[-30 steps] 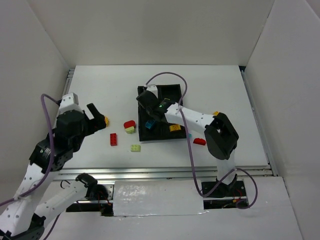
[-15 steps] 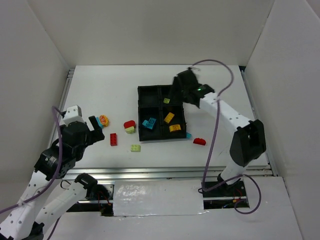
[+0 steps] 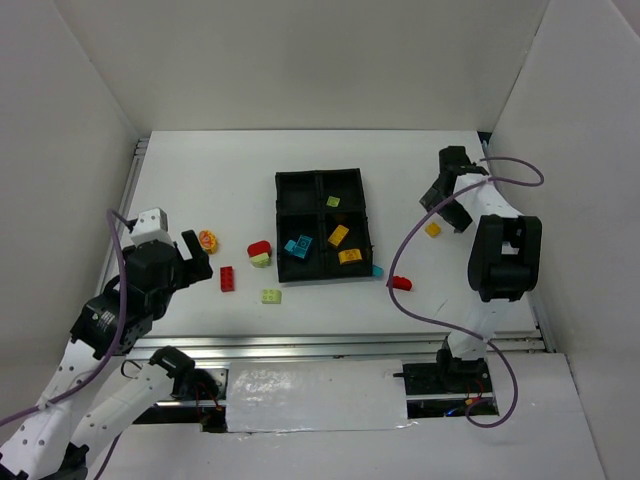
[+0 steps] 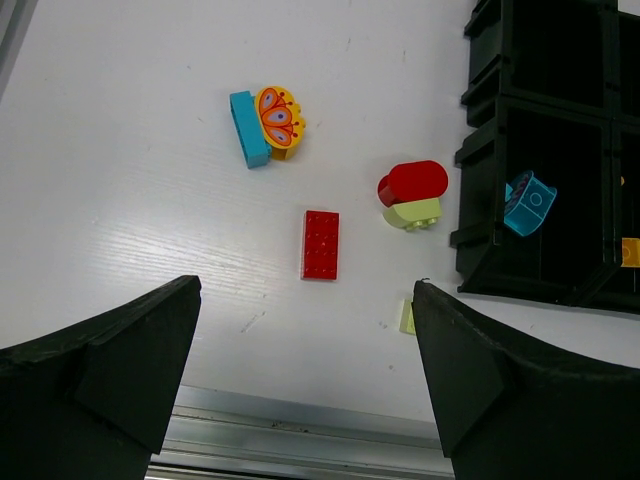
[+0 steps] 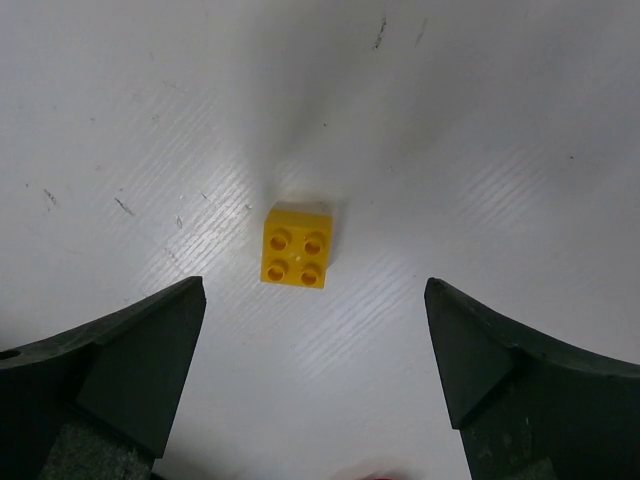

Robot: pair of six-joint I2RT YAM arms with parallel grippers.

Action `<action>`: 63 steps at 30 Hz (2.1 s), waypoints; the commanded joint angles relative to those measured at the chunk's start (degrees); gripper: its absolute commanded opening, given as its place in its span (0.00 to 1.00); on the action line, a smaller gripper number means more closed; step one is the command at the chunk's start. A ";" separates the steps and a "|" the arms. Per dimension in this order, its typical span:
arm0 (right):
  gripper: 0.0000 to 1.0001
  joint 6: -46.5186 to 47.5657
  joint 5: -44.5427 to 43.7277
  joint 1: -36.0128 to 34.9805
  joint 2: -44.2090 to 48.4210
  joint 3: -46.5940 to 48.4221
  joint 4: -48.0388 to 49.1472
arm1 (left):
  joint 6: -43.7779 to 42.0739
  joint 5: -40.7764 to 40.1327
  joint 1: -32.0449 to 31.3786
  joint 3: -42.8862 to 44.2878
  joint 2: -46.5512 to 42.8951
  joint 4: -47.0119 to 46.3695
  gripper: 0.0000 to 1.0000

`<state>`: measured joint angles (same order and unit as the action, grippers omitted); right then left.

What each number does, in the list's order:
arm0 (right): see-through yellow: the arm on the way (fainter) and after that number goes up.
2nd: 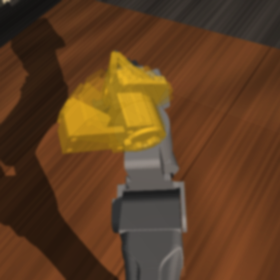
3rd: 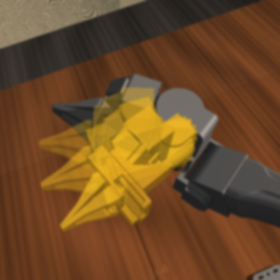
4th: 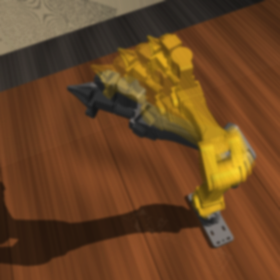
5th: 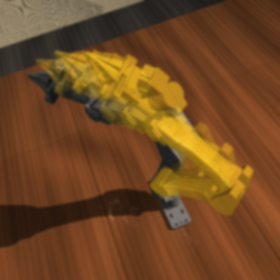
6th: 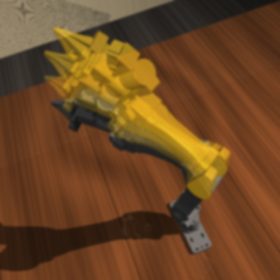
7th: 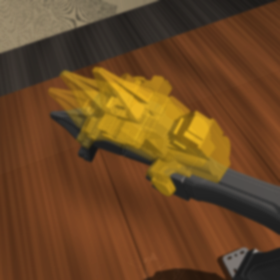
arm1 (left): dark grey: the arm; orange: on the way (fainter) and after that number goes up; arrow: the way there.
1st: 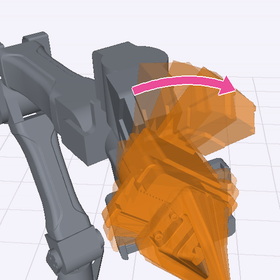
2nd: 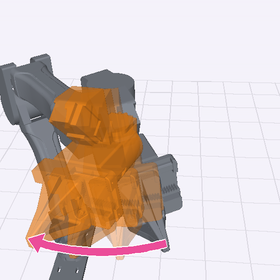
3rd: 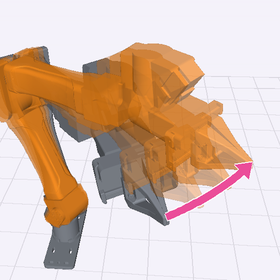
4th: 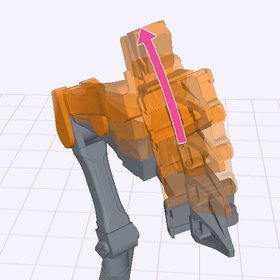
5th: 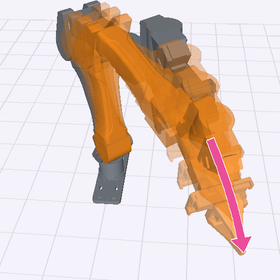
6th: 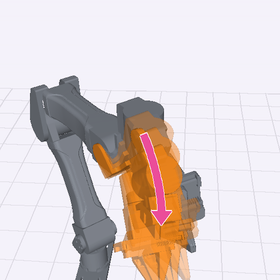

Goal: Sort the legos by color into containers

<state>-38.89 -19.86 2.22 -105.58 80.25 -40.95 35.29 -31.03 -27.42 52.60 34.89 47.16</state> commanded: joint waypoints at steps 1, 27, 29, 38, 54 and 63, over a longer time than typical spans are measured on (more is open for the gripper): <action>0.97 -0.22 1.92 0.68 -0.85 1.14 0.60 | -2.06 1.32 0.26 -0.30 0.35 -2.77 0.99; 0.00 1.80 5.53 -8.17 9.41 -5.89 9.04 | -2.59 2.37 0.26 -0.57 0.08 -3.39 1.00; 0.00 2.86 3.61 -13.62 14.07 -4.85 9.14 | -2.33 2.02 0.26 -0.48 0.17 -3.30 0.99; 0.00 1.37 -2.99 -37.28 8.82 7.46 2.82 | -1.19 0.44 0.26 -0.66 -0.53 -2.68 1.00; 0.99 1.01 -2.91 -40.80 10.47 2.38 4.11 | -1.54 1.06 0.26 -0.65 0.88 -2.95 1.00; 1.00 -5.57 1.63 -32.40 31.11 -20.37 6.99 | -1.80 1.41 0.26 -0.74 0.61 -3.21 1.00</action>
<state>-40.32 -21.06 -35.07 -82.41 67.35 -35.77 34.46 -29.67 -27.40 52.12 35.66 45.80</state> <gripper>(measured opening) 0.995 0.994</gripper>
